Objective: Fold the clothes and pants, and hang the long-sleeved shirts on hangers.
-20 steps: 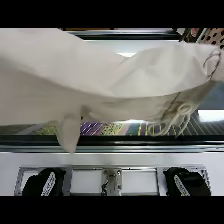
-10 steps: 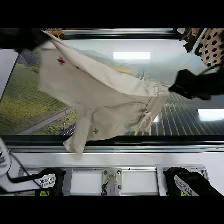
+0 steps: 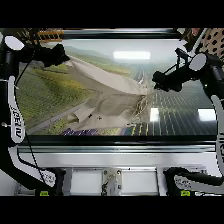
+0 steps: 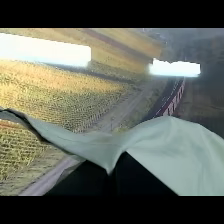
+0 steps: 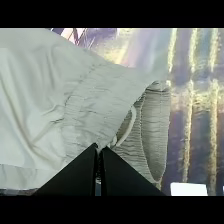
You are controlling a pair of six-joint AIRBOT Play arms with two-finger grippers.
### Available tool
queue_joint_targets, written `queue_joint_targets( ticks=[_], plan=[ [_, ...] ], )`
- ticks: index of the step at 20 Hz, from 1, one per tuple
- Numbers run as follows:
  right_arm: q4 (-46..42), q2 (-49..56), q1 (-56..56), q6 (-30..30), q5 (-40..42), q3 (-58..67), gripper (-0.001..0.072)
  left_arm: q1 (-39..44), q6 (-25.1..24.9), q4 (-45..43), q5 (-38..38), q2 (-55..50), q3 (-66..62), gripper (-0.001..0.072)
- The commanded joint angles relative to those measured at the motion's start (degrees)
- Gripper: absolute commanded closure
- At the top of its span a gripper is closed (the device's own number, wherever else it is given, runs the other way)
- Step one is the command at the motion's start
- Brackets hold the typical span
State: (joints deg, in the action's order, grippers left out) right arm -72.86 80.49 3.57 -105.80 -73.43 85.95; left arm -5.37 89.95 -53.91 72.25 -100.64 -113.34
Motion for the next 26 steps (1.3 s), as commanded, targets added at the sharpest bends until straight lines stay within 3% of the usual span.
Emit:
queue_joint_targets(
  ticks=[1, 8, 14, 19, 23, 26],
  plan=[
    [-0.6, -1.5, 0.1, 2.6, 0.1, 0.0, 0.0694, -1.7, -2.9, -0.6, 5.7, 1.9, -0.8, 0.0703],
    [-8.2, -10.7, 2.0, 5.4, -2.9, -12.0, 0.0694, -3.4, -6.1, -8.9, 0.2, 23.4, 27.8, 0.0703],
    [-7.9, -11.9, 3.1, 5.6, 7.1, -27.8, 0.0694, -3.4, -7.3, -9.6, -9.8, 36.3, 59.0, 0.0703],
    [-8.0, -11.7, 6.8, 5.6, 13.7, -37.0, 0.0694, -3.4, -8.8, -9.6, -19.0, 35.6, 74.4, 0.0703],
    [-7.5, -11.5, 7.5, 5.1, 21.5, -41.9, 0.0694, -3.4, -8.7, -9.1, -23.8, 30.9, 77.8, 0.0703],
    [-5.9, -9.4, 7.5, 5.2, 22.2, -42.3, 0.0694, -3.4, -8.7, -9.0, -24.0, 27.4, 77.7, 0.0703]
  ],
)
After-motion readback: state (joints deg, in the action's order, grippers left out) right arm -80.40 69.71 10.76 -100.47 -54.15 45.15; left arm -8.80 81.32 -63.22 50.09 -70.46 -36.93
